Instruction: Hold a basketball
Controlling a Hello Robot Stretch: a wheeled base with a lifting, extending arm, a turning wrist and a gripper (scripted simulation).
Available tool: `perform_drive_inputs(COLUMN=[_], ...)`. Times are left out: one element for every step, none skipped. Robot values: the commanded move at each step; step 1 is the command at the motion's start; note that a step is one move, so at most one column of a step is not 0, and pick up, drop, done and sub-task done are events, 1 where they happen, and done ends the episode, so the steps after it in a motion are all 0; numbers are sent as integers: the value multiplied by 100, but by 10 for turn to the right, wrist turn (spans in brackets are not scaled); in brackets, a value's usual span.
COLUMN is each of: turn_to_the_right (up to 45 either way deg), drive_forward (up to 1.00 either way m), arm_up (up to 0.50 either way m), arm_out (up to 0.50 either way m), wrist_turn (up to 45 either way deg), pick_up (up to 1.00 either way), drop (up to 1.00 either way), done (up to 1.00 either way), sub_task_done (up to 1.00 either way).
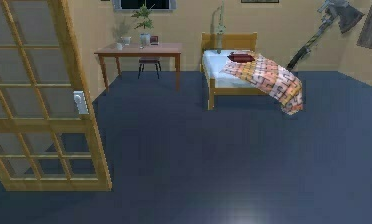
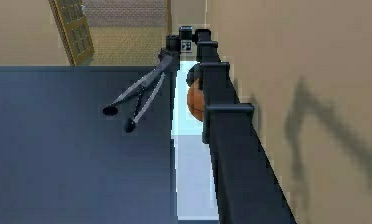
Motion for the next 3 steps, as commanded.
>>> perform_drive_inputs(turn_to_the_right=[0, 0, 0], drive_forward=[0, 0, 0], arm_up=[0, 0, 0], arm_out=[0, 0, 0], wrist_turn=[450, 450, 450], pick_up=[0, 0, 0], drop=[0, 0, 0], done=[0, 0, 0], sub_task_done=[0, 0, 0])
